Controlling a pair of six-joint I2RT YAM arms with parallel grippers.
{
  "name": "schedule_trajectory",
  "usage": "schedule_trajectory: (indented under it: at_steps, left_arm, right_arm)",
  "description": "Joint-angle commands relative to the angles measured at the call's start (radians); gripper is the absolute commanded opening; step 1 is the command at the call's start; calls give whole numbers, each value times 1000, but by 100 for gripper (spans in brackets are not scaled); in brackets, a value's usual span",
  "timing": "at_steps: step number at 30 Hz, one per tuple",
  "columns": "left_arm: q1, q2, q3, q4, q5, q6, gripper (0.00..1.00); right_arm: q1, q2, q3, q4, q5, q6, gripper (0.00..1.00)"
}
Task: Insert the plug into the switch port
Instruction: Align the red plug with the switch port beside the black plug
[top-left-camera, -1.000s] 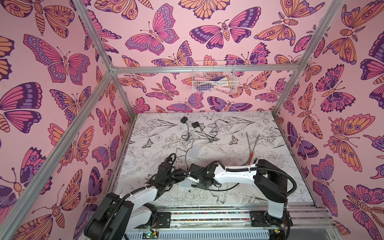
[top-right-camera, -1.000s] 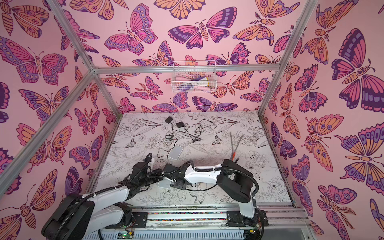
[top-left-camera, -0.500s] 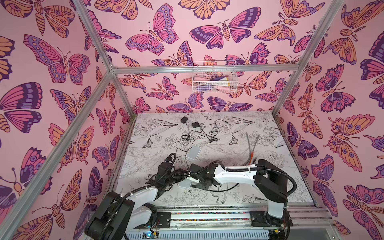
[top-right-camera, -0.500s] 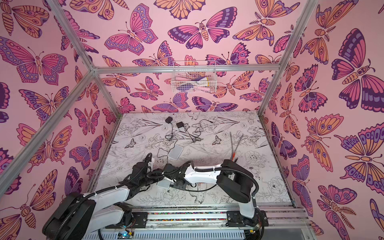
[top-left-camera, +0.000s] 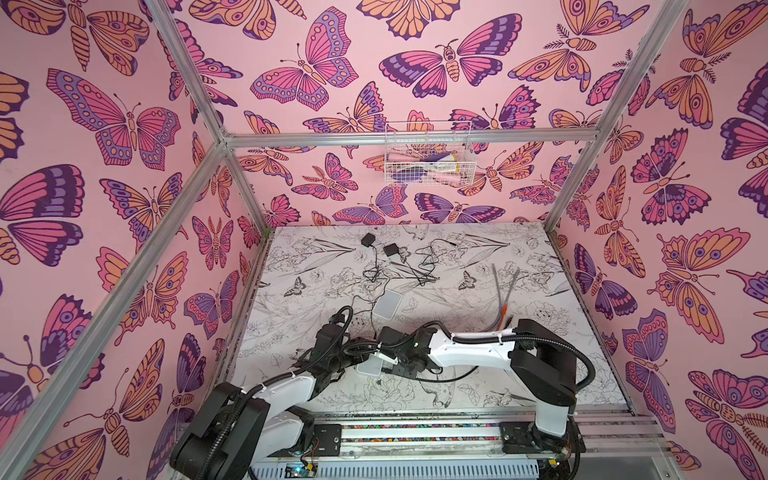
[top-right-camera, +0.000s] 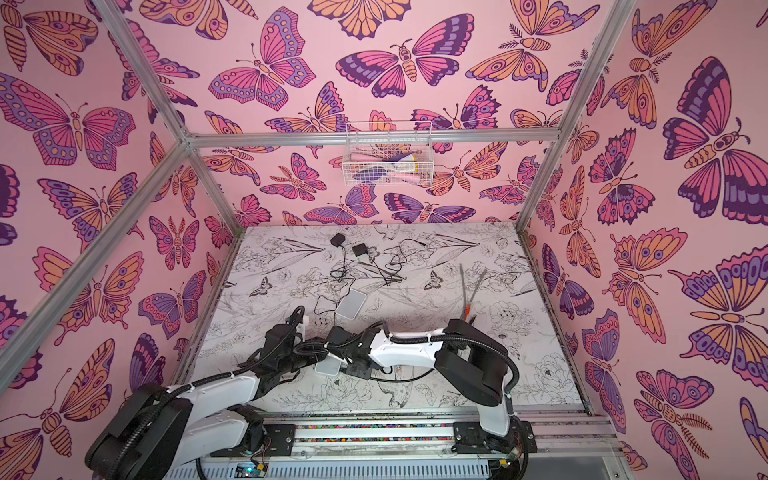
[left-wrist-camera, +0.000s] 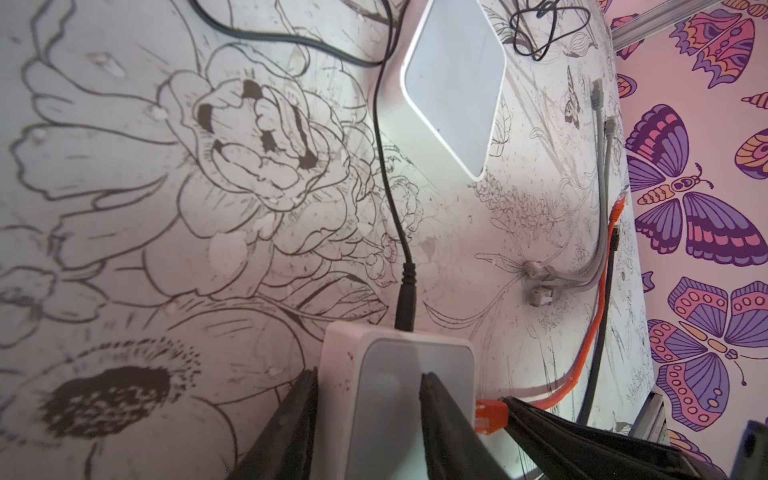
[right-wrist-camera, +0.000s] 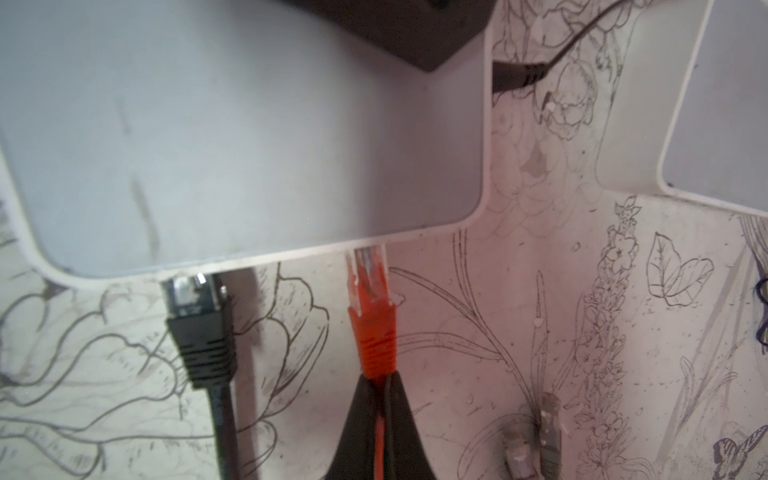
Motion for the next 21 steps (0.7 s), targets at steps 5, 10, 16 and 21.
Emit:
schedule_trajectory:
  at_steps: [5,10,16,21]
  left_arm:
    - [-10,18,1,-56,2,22,43]
    - [-11,20,12,-71,-2,33,43]
    - [-24,26,15,-74,-10,39,43]
    - [-39,33,16,-76,-19,45,43]
  right_arm:
    - [11,-45,-6,89,-10,17,0]
    - [11,-32,-10,89,-9,18,0]
    - [11,-29,-12,116,3,30,0]
    - [11,-12,3,123,24,37,0]
